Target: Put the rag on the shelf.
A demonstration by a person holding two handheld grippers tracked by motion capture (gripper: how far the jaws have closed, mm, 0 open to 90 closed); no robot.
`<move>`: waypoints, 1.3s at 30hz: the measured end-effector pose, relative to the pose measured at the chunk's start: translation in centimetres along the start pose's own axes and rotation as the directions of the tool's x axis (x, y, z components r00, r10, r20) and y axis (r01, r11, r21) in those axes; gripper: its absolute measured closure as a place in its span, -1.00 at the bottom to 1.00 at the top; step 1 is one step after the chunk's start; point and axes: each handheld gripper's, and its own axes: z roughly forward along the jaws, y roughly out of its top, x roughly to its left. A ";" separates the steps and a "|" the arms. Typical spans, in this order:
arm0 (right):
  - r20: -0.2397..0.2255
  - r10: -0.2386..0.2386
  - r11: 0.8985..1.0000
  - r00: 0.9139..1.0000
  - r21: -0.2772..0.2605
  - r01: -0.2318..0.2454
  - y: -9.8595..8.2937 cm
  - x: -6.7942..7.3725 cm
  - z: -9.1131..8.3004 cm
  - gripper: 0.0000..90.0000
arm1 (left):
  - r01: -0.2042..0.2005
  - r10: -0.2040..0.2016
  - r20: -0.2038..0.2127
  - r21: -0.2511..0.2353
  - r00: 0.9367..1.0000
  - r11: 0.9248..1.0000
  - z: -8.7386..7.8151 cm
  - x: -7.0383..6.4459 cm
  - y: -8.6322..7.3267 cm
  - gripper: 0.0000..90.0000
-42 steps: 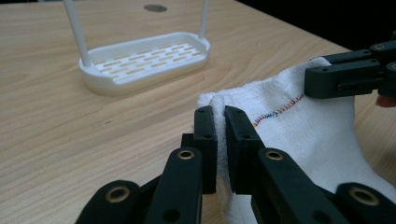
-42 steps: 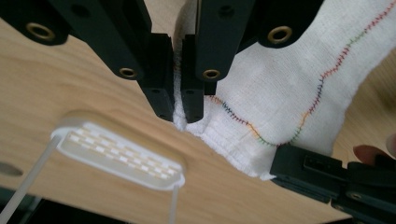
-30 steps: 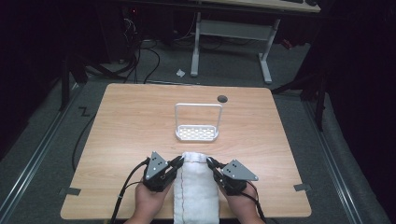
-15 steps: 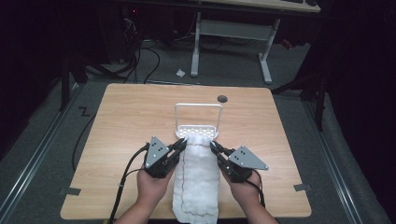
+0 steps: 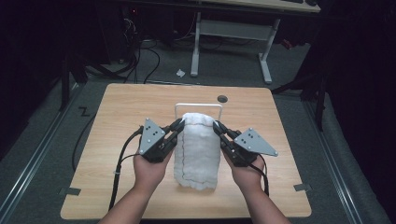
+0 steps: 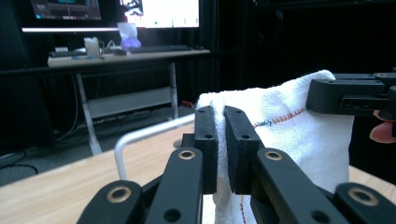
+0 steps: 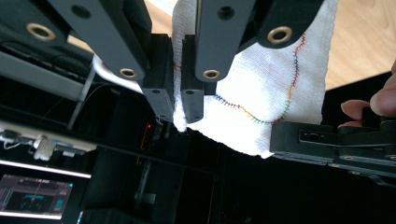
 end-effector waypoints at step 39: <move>0.064 0.033 0.999 0.997 -0.013 -0.033 7.7 -5.8 7.1 0.91 | -0.017 0.015 -0.076 -0.036 0.997 0.999 7.1 6.0 7.5 0.88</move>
